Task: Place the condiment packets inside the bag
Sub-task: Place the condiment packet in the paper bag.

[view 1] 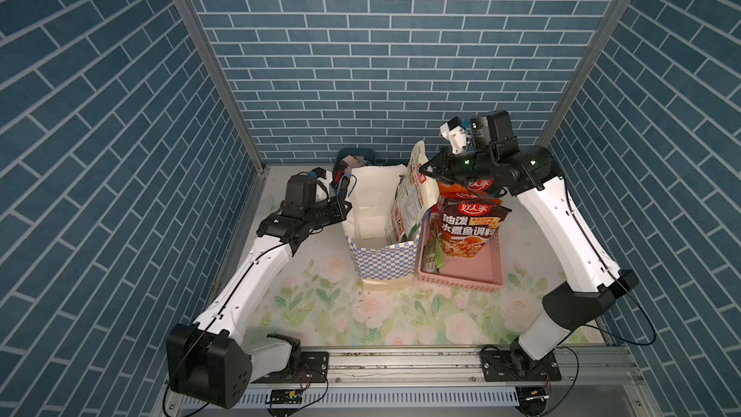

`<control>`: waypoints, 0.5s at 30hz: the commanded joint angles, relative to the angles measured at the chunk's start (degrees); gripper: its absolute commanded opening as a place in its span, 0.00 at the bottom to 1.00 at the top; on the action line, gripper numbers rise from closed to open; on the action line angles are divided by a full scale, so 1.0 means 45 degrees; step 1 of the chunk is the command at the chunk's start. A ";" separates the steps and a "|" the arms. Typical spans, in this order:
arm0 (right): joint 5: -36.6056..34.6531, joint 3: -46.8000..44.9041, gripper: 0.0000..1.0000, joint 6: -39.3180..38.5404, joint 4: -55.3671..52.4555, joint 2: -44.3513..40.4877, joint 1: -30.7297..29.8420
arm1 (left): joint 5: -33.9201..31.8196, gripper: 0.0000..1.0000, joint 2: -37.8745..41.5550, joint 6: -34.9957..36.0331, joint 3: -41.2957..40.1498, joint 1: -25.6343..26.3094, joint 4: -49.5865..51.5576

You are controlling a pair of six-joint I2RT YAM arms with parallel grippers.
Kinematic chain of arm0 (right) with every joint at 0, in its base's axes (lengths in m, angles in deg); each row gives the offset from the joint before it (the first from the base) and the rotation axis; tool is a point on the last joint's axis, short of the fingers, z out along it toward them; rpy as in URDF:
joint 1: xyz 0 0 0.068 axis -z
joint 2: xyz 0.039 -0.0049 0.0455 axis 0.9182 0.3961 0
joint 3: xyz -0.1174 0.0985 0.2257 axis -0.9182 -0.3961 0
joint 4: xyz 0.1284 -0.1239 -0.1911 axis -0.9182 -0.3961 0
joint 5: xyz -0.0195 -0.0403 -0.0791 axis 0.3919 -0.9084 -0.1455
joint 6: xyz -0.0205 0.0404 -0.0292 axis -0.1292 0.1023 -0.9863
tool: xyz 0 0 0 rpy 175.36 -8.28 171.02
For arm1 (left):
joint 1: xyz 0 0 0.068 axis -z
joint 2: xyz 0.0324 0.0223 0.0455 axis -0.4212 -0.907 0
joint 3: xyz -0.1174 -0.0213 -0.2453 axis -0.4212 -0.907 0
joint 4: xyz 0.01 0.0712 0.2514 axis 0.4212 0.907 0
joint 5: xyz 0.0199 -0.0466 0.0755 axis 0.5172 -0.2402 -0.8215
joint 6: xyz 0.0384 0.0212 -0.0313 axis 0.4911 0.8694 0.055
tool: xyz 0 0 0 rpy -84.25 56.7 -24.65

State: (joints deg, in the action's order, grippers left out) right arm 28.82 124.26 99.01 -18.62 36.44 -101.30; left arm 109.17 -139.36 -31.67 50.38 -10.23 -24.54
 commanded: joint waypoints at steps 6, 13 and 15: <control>0.1200 -0.0574 0.00 0.1428 0.3257 0.0599 -0.0769 | 0.0017 0.00 -0.0123 -0.0057 -0.0151 0.0227 0.0082; -0.0388 -0.0200 0.00 -0.0246 0.2191 0.1925 -0.0927 | 0.0017 0.00 -0.0242 -0.0099 -0.0048 0.0419 -0.0006; -0.0973 0.0001 0.00 -0.0680 0.1719 0.2204 -0.0915 | 0.0017 0.00 -0.0233 -0.0091 -0.0027 0.0430 0.0018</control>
State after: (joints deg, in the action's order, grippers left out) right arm 28.82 121.72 100.92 -9.73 44.87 -105.38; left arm 109.13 -139.57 -32.10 50.38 -8.88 -25.13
